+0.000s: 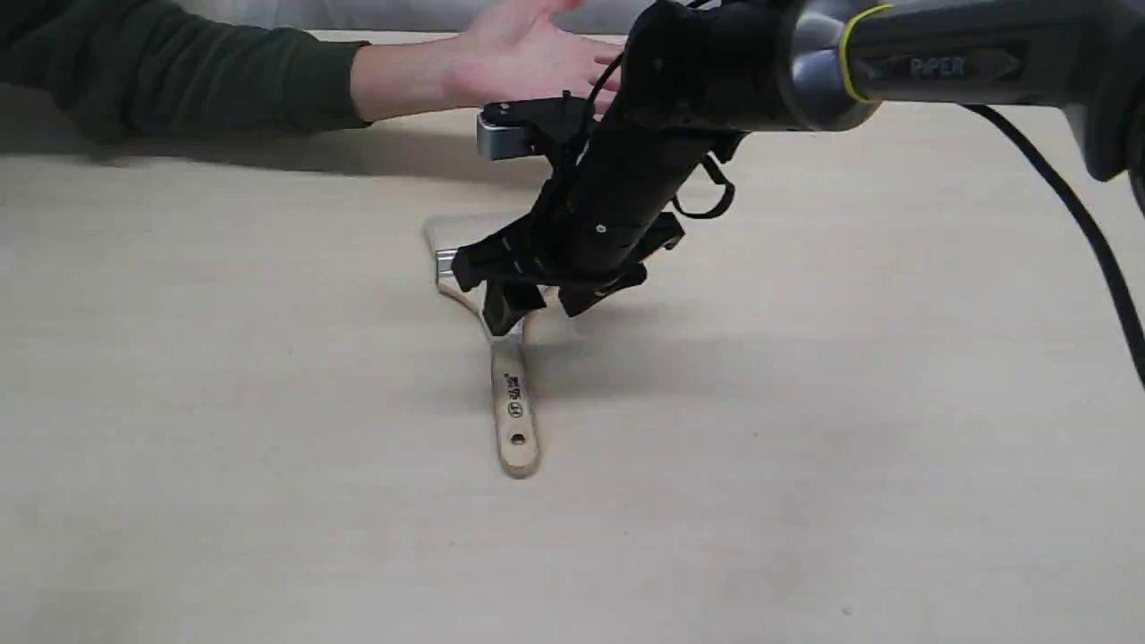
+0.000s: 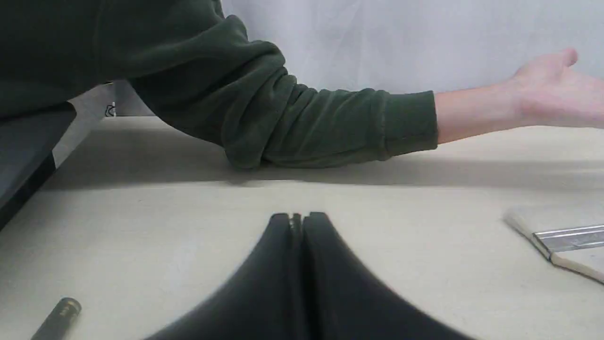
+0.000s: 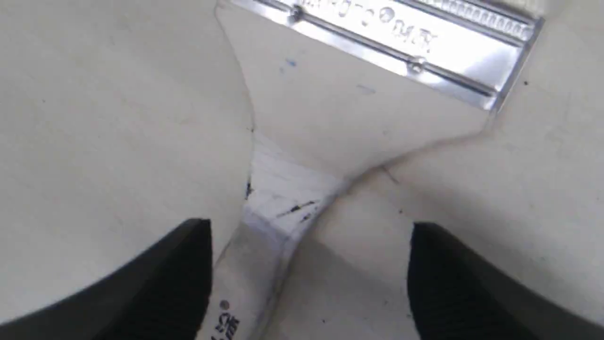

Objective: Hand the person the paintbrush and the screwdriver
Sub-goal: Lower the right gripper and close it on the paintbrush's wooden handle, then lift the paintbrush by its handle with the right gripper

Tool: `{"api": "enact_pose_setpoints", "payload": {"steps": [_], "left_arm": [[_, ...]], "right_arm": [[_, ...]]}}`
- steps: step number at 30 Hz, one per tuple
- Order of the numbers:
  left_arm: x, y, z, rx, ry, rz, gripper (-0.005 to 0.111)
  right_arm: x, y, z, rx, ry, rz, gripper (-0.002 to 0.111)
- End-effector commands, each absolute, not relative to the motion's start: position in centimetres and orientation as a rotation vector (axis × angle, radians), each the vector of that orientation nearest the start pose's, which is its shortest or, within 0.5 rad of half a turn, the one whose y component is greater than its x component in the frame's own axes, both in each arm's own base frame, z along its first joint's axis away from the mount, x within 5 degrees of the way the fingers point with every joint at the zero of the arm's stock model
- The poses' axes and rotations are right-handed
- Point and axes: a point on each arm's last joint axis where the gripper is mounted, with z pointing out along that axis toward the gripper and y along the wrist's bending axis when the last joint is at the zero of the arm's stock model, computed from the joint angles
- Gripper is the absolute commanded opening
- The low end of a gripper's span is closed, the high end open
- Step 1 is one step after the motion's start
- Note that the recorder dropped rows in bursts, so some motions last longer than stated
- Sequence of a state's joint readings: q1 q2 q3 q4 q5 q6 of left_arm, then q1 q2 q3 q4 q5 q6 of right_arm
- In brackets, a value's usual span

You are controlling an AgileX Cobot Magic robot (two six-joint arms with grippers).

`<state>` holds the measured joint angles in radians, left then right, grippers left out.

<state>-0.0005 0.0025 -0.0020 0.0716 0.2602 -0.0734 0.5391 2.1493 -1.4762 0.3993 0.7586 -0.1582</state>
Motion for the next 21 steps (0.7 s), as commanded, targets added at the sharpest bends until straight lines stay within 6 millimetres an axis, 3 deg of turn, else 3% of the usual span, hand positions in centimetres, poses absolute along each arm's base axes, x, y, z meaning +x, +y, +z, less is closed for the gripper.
{"api": "enact_pose_setpoints", "payload": {"steps": [1, 7, 11, 15, 21], "left_arm": [[5.5, 0.1, 19.0, -0.017, 1.735, 0.003, 0.0], [5.5, 0.1, 19.1, -0.017, 1.733, 0.003, 0.0], [5.5, 0.1, 19.1, -0.017, 1.733, 0.003, 0.0], [5.5, 0.1, 19.1, -0.017, 1.733, 0.003, 0.0], [5.5, 0.1, 19.1, -0.017, 1.733, 0.003, 0.0]], "right_arm": [[35.8, 24.2, 13.3, -0.626, 2.863, 0.514, 0.063], [35.8, 24.2, 13.2, -0.596, 2.873, 0.517, 0.063], [35.9, 24.3, 12.0, -0.58, 2.917, 0.513, 0.063], [36.0, 25.2, 10.8, -0.611, 2.923, 0.488, 0.063], [36.3, 26.9, 11.1, -0.636, 2.905, 0.491, 0.062]]}}
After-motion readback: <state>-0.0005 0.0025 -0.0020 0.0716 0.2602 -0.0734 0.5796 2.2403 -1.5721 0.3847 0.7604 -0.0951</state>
